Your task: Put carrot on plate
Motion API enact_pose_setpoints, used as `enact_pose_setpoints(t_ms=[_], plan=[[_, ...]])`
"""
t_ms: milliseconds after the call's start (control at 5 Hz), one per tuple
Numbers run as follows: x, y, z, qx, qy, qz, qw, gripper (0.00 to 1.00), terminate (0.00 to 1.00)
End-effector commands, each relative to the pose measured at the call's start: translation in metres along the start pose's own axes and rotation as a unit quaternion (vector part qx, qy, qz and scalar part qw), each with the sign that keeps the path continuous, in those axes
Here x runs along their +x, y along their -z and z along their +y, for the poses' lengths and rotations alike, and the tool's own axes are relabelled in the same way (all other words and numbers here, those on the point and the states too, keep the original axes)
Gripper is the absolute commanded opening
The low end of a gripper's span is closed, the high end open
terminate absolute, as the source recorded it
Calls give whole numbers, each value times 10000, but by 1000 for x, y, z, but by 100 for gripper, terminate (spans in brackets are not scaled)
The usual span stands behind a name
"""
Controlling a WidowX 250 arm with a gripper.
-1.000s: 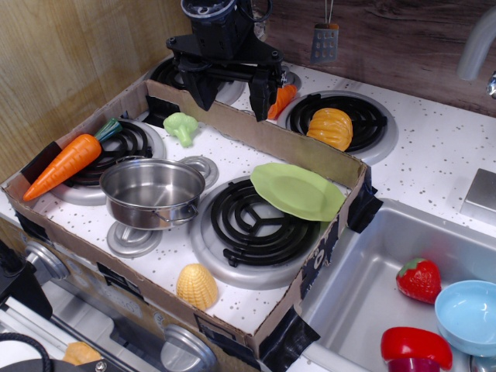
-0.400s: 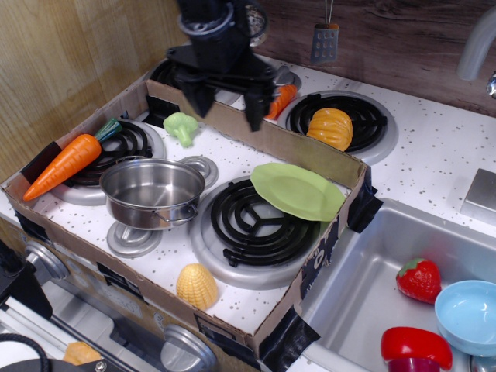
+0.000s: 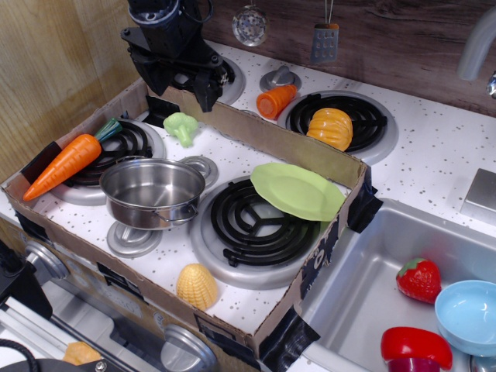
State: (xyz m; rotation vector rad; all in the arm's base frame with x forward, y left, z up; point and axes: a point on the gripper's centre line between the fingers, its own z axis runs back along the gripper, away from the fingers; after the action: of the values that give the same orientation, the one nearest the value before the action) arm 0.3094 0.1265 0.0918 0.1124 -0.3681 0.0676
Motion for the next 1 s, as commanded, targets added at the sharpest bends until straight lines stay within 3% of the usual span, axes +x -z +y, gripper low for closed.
enact_pose_setpoints(t_ms=[0, 400, 600, 800], plan=[[-1, 12, 42, 344, 54, -437, 9984, 100, 0], [-15, 17, 58, 366, 43, -459, 9983, 100, 0], [-21, 19, 66, 558, 21, -609, 9966, 100, 0], [-28, 16, 73, 664, -28, -558, 9962, 100, 0]])
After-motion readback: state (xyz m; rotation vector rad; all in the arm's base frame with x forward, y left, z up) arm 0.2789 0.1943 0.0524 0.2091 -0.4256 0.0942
